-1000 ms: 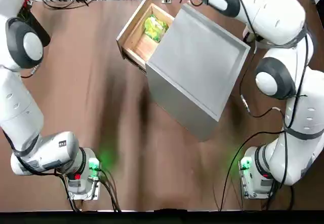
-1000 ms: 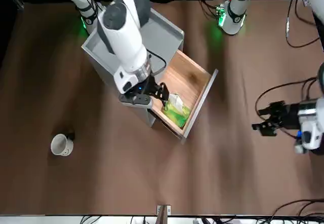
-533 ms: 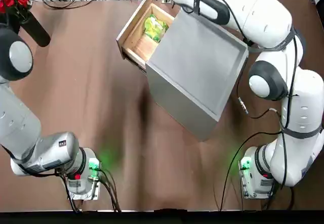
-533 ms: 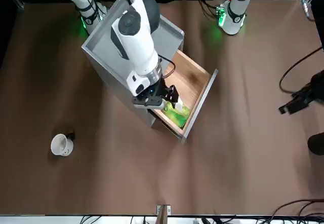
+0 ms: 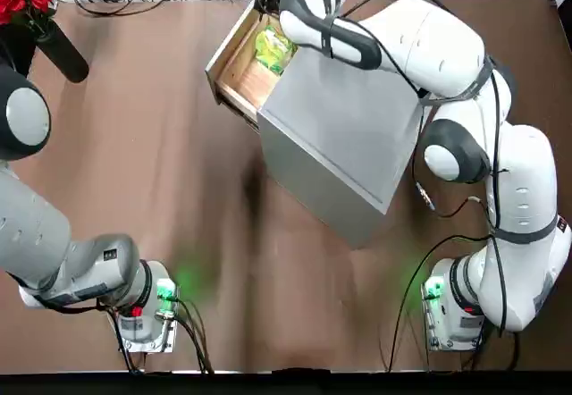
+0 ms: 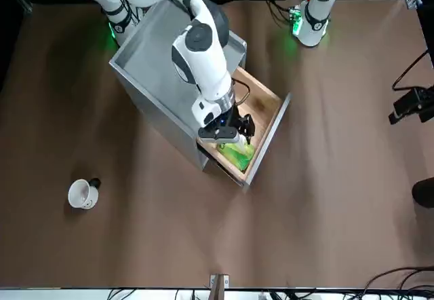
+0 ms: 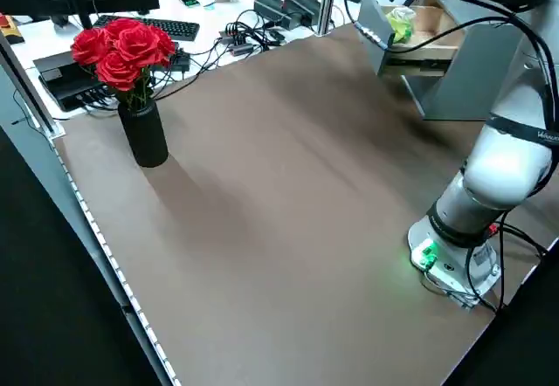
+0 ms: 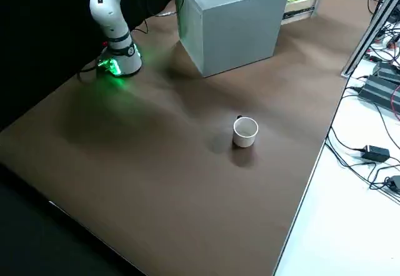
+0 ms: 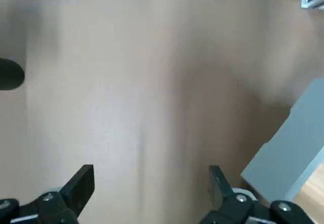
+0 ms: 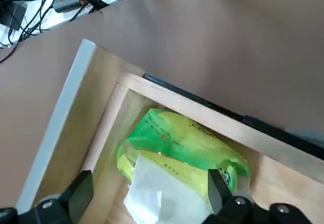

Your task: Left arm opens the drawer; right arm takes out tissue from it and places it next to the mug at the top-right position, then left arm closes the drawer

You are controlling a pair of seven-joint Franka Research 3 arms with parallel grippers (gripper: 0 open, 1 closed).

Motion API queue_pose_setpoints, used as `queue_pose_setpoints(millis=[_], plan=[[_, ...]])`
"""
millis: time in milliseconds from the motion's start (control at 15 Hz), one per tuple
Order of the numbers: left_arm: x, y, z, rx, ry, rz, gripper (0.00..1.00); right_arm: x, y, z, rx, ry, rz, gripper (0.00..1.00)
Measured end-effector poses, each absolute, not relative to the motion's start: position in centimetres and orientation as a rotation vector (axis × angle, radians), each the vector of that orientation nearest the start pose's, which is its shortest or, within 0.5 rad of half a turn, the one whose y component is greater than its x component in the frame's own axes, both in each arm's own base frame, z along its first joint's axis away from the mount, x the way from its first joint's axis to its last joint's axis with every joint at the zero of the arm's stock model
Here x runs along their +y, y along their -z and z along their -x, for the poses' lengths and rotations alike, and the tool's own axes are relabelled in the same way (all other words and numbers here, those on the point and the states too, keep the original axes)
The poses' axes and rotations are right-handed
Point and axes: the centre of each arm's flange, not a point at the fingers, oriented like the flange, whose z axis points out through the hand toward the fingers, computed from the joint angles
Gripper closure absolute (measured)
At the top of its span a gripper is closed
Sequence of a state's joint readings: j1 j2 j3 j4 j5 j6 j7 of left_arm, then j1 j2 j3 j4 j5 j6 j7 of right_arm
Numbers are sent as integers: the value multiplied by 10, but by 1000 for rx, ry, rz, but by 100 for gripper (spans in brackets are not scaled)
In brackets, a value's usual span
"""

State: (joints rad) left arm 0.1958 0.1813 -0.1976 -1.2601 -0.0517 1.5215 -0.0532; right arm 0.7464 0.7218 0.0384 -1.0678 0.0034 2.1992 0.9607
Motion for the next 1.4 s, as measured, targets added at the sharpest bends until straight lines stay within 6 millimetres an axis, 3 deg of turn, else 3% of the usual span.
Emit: queue_pose_setpoints(millis=[133,467,1067,1400], plan=[[2,-674,-591,3,136,3204,0,558,-436,-560,183,393,2811,0],[-46,-678,-589,96,192,3179,0,560,-421,-561,-15,413,2848,0],[-61,-678,-593,152,259,3169,0,574,-397,-549,-146,449,2901,3],[-59,-663,-592,154,202,3176,0,572,-397,-552,-145,461,2907,52]])
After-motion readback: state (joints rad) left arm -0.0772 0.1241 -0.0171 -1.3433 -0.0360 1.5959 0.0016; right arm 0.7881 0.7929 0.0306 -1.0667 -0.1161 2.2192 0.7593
